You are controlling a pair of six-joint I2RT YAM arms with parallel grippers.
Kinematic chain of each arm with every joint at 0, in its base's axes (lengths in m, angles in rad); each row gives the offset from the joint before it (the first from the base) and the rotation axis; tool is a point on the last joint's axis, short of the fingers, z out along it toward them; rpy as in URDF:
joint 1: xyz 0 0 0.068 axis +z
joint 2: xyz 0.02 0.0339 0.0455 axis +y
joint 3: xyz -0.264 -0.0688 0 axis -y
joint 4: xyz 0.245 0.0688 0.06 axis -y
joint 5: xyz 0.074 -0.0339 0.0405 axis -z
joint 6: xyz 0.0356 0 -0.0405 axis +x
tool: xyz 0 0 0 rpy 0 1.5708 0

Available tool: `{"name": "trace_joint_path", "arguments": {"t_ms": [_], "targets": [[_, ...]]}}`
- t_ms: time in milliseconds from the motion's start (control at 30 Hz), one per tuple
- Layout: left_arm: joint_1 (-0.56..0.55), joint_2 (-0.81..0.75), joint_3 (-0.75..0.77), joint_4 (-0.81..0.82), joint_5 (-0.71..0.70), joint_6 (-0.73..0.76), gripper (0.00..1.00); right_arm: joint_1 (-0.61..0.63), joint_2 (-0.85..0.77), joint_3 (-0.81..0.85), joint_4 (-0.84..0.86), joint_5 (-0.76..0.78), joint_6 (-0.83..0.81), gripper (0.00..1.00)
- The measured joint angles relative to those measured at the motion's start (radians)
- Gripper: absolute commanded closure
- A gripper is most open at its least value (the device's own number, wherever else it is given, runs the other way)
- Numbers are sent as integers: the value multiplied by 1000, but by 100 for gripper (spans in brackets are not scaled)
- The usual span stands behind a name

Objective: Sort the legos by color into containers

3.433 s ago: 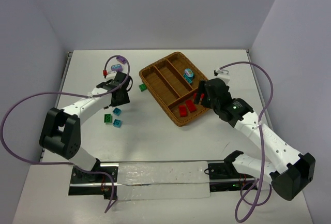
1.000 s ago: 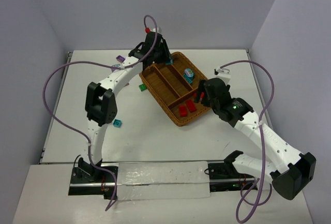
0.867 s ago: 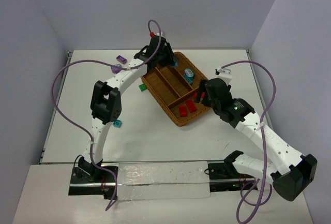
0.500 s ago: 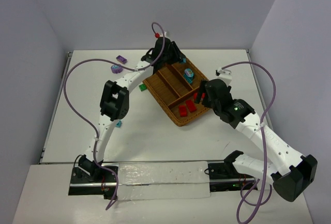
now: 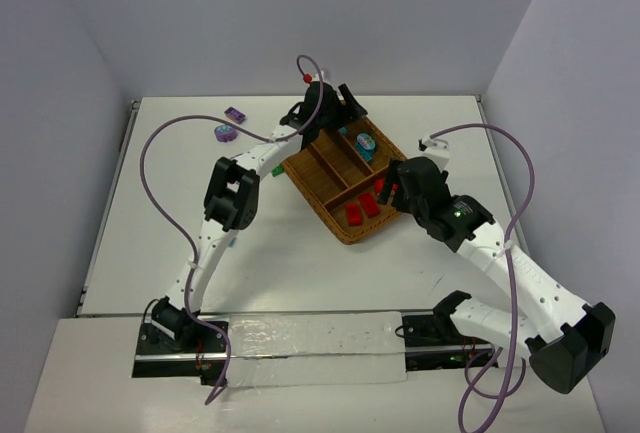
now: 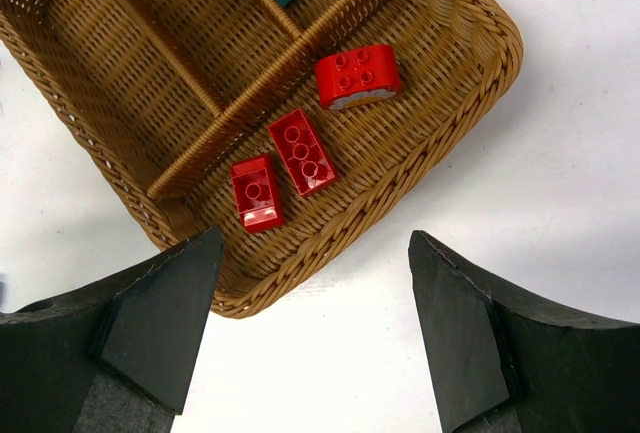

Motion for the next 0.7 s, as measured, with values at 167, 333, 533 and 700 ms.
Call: {"name": "trace_joint_path", "arguments": {"t_ms": [167, 333, 533, 700], "targets": [[-1, -159, -167, -1, -14, 54, 24, 0, -6, 0, -6, 0, 2, 18], [-1, -502, -451, -70, -93, 159, 28, 2, -7, 0, -4, 0, 1, 18], [-1, -923, -749, -198, -339, 264, 25, 6, -4, 0, 10, -8, 1, 18], [0, -1128, -1035, -395, -518, 267, 11, 14, 14, 0, 22, -20, 0, 18]]}}
